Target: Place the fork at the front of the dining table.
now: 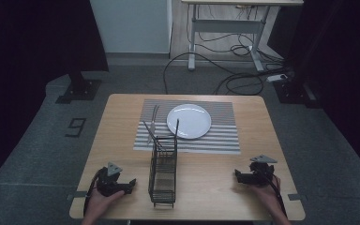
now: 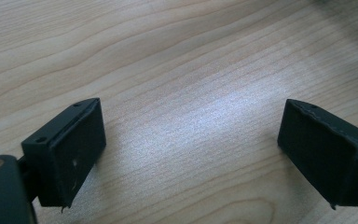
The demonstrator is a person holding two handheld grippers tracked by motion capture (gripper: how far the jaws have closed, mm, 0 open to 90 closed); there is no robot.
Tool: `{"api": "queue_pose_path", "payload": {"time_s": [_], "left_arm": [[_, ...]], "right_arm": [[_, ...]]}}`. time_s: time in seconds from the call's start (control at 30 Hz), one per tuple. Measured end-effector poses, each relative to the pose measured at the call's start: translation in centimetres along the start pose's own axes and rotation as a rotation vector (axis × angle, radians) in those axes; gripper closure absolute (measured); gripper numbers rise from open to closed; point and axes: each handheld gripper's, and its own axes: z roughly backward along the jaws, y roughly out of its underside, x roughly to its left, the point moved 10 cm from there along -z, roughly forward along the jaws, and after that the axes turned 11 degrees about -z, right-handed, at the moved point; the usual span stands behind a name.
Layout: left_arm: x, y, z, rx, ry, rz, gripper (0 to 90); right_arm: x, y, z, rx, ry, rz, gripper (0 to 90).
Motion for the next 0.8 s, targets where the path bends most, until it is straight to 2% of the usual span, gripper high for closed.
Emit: {"api": "queue_pose_path", "payload": {"time_s": [0.2, 0.4, 0.5, 0.63, 0.8], "left_arm": [[0.0, 0.0, 0.0, -0.001, 0.0, 0.001, 7.2], [0.0, 0.0, 0.0, -0.001, 0.0, 0.001, 7.1], [0.0, 0.0, -0.1, 0.001, -0.001, 0.001, 6.8], [0.0, 0.0, -0.1, 0.001, -0.002, 0.002, 6.8], [0.0, 0.0, -0.1, 0.001, -0.002, 0.002, 6.8]], "right_arm": [[-0.1, 0.1, 0.2, -0.006, 0.036, -0.036, 0.0], [0.0, 0.2, 0.4, -0.004, 0.038, -0.033, 0.5], [0.3, -0.3, 0.8, -0.029, 0.031, -0.041, 2.4], [1.2, -1.2, 1.3, -0.068, 0.01, -0.027, 4.5], [2.2, -2.1, 1.8, -0.089, -0.015, -0.019, 5.2]]}}
